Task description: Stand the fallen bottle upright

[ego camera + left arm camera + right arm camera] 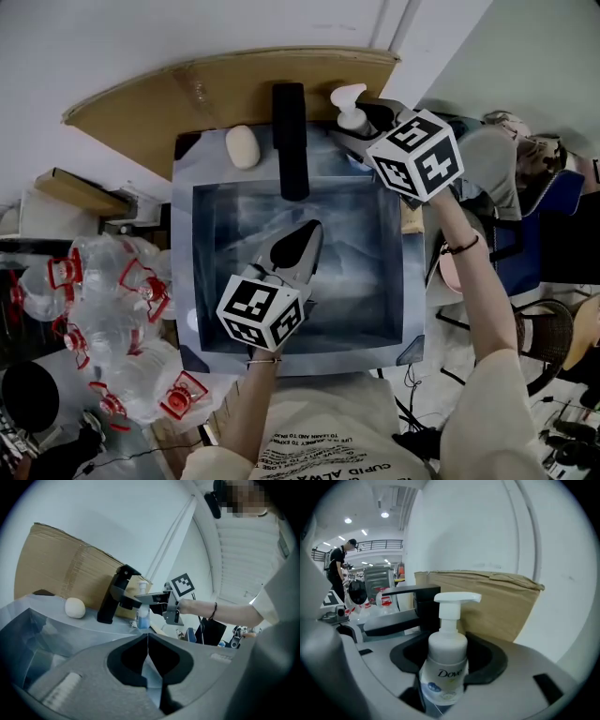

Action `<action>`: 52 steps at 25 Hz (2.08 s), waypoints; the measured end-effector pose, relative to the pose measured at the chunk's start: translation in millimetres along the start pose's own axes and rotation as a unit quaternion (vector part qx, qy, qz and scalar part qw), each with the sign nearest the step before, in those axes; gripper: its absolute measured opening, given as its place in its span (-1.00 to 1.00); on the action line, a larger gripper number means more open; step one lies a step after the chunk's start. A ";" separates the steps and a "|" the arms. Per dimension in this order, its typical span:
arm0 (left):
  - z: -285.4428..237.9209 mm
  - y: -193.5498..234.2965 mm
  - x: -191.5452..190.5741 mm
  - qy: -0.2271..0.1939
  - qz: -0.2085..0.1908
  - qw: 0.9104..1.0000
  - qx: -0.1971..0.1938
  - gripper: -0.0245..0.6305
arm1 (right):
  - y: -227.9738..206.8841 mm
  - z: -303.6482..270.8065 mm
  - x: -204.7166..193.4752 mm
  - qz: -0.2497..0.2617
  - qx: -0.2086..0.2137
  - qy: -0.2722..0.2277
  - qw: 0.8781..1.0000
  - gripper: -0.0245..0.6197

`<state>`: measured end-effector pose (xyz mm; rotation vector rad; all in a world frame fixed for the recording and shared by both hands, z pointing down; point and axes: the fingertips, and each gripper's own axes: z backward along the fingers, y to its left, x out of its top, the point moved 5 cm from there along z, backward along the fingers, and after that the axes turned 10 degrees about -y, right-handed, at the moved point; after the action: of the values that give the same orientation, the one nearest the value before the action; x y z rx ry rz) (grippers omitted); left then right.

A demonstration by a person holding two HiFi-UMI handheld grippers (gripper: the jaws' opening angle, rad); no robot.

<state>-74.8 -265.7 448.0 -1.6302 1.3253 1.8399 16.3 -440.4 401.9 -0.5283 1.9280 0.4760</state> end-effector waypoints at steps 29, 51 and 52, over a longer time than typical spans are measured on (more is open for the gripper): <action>11.7 8.1 -3.8 0.000 -0.003 1.000 0.017 -0.85 | 26.6 9.7 -9.9 -0.087 -0.186 -0.248 0.947 -0.20; 12.5 11.6 -5.7 0.004 -0.005 1.000 0.025 -0.85 | 41.7 6.6 -13.2 -0.025 -0.202 -0.279 0.938 -0.19; 12.4 11.4 -5.6 0.004 -0.005 1.000 0.025 -0.85 | 41.7 6.6 -13.4 -0.023 -0.201 -0.281 0.938 -0.19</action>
<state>-89.1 -259.6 456.5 -1.6181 1.3524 1.7820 2.9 -400.5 415.5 -0.6157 1.2694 0.8950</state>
